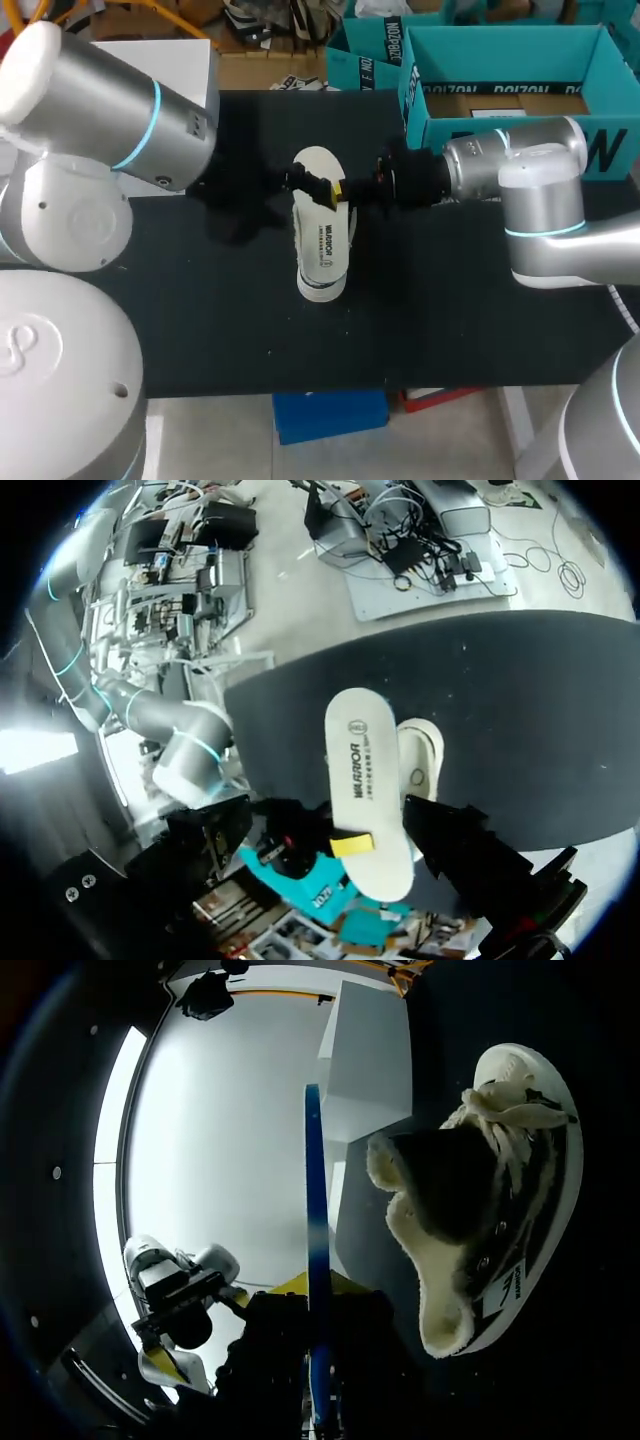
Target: Take the shoe out of the shoebox, open the shoe tongue, remove and reinsert the insole, then place the shoe into the shoebox
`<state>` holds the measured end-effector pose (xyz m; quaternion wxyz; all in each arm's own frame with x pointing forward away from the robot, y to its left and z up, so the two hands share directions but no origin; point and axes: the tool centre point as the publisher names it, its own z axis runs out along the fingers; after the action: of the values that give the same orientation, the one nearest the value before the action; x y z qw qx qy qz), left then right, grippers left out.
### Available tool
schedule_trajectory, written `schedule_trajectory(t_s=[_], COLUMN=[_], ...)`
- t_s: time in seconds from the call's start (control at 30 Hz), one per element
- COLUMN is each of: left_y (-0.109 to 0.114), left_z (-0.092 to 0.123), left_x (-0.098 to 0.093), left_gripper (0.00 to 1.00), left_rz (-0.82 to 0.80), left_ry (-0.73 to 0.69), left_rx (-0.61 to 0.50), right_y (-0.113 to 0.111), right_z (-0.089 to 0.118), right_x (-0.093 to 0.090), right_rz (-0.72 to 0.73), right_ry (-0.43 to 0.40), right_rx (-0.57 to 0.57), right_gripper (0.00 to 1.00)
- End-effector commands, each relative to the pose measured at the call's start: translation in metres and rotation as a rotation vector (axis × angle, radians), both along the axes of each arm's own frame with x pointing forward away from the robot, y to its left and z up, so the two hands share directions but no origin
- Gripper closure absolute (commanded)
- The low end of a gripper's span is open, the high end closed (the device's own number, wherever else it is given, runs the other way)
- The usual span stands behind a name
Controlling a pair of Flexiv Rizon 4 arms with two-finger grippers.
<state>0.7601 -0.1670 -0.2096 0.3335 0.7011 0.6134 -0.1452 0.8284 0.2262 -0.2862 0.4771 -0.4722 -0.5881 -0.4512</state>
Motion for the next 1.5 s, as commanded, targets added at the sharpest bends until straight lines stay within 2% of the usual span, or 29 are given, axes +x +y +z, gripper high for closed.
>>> schedule_trajectory(t_s=[0.03,0.17,0.23,0.4,0.63,0.93,1.27,1.5], left_y=[-0.006,-0.020,-0.025,-0.034,-0.043,-0.050,-0.040,-0.037], left_z=[0.006,0.011,0.013,0.016,0.008,-0.001,-0.002,-0.002], left_x=[0.002,0.004,0.007,0.007,0.000,-0.007,-0.009,-0.009], left_gripper=[0.00,0.00,0.00,0.00,0.00,0.00,0.00,0.00], left_rz=[0.179,0.191,0.211,0.216,0.229,0.221,0.244,0.251], left_ry=[-0.026,-0.044,0.007,0.081,0.108,0.127,0.149,0.156], left_rx=[0.632,0.740,0.801,0.859,0.922,0.910,0.763,0.728], right_y=[0.002,0.002,0.002,0.002,0.002,0.002,0.002,0.002], right_z=[-0.001,-0.001,-0.001,-0.001,-0.001,-0.001,-0.001,-0.001], right_x=[0.000,0.000,0.000,0.000,0.000,0.000,0.000,0.000], right_rz=[-0.001,-0.001,-0.001,-0.001,-0.001,-0.001,-0.001,-0.001], right_ry=[0.000,0.000,0.000,0.000,0.000,0.000,0.000,0.000], right_rx=[-0.001,-0.001,-0.001,-0.001,-0.001,-0.001,-0.001,-0.001], right_gripper=[1.00,1.00,1.00,1.00,1.00,1.00,1.00,1.00])
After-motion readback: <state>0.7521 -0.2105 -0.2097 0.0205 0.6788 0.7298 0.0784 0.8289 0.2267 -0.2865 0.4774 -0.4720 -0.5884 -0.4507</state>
